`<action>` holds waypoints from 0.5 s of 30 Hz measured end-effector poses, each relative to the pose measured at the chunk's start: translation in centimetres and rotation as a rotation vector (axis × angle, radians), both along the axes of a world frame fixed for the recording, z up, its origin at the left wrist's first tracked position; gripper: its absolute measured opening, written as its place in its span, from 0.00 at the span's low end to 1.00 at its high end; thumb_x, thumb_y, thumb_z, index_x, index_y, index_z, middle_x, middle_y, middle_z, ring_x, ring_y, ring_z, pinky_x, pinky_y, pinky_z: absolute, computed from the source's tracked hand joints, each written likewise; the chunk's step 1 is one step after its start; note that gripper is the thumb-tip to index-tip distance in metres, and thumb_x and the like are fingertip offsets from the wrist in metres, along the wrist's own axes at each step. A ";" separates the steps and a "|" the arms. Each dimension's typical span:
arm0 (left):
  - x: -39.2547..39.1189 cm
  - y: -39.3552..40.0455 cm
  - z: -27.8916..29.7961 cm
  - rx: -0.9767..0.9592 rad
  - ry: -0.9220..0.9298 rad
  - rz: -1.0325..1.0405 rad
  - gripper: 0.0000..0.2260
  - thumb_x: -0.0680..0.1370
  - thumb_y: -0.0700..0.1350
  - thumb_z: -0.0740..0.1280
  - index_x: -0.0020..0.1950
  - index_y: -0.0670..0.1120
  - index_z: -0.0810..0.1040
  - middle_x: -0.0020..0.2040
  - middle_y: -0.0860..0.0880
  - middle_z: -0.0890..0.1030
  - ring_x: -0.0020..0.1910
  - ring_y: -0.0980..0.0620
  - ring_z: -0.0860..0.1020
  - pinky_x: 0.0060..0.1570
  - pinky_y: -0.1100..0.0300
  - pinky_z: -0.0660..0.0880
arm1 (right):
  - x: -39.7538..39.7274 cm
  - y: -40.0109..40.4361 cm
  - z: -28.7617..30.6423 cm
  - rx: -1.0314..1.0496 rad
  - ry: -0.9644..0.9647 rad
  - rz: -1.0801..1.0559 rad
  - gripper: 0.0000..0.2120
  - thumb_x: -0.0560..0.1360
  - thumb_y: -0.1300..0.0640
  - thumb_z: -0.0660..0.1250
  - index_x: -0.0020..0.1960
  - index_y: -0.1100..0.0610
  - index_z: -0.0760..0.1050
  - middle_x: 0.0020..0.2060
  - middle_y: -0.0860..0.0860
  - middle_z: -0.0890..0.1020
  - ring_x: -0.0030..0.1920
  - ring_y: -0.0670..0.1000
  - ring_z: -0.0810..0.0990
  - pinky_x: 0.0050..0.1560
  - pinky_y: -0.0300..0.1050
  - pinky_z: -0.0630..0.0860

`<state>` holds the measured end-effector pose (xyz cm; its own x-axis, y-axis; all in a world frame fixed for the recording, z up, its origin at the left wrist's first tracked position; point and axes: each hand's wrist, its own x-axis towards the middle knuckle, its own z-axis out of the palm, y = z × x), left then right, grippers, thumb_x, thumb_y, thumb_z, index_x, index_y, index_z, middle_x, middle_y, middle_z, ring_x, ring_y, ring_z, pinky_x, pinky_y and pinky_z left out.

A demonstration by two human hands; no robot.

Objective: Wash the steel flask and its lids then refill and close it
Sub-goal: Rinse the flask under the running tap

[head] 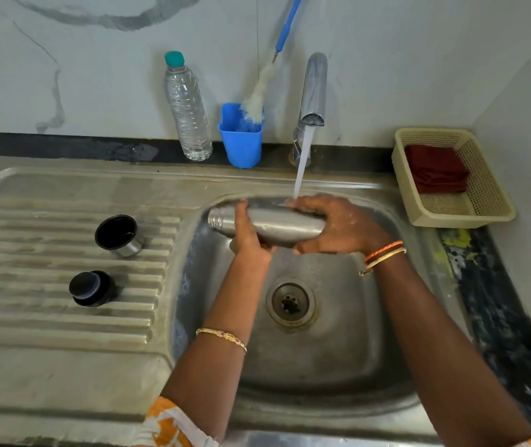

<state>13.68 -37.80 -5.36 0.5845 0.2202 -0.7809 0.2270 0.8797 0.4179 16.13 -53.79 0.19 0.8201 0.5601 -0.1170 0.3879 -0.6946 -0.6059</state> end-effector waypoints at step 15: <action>-2.6 -0.6 -0.1 0.621 -0.178 -0.704 0.15 0.75 0.40 0.64 0.61 0.43 0.72 0.49 0.50 0.76 0.43 0.58 0.74 0.44 0.65 0.72 | 1.7 3.8 -0.1 0.403 0.041 -0.192 0.21 0.62 0.54 0.80 0.53 0.49 0.80 0.48 0.43 0.83 0.50 0.40 0.80 0.51 0.32 0.75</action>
<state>11.05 -38.43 -5.44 0.8399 0.1180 -0.5297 0.5074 0.1752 0.8437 17.88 -50.01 0.13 0.9131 0.4052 0.0449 0.2451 -0.4575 -0.8548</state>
